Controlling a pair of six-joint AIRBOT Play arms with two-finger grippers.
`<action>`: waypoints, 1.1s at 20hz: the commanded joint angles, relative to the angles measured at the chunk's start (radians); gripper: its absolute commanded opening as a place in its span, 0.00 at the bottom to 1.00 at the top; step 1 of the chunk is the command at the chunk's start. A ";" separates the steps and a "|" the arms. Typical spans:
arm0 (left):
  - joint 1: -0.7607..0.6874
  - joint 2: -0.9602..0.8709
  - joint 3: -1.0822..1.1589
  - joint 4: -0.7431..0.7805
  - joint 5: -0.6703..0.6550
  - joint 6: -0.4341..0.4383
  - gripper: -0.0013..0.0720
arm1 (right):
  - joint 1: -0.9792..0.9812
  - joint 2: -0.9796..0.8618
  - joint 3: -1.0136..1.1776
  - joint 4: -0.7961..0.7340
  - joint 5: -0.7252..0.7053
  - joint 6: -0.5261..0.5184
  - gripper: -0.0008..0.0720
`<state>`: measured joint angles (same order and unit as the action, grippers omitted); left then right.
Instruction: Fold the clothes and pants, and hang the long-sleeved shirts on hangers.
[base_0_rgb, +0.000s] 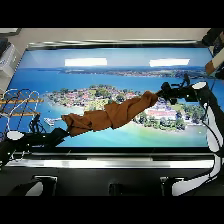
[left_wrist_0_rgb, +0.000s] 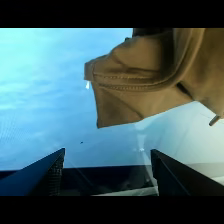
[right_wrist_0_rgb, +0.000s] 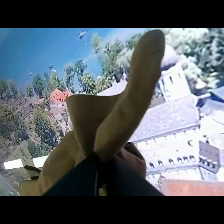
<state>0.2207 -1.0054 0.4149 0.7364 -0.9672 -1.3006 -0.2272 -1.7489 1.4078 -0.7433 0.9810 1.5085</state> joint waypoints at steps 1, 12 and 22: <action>-0.044 -0.064 -0.018 -0.095 0.074 0.086 0.84 | 0.001 0.038 0.001 0.002 0.015 0.006 0.05; -0.198 -0.241 0.054 -0.187 0.222 0.099 0.05 | 0.001 0.208 0.001 -0.002 0.058 -0.006 0.05; -0.083 0.034 0.608 -0.031 -0.066 -0.031 0.04 | 0.001 0.542 0.115 -0.101 0.026 -0.095 0.05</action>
<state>0.0887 -1.0695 0.8242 0.6315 -0.9337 -1.2663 -0.2268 -1.3148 1.4536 -0.7738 1.0313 1.4609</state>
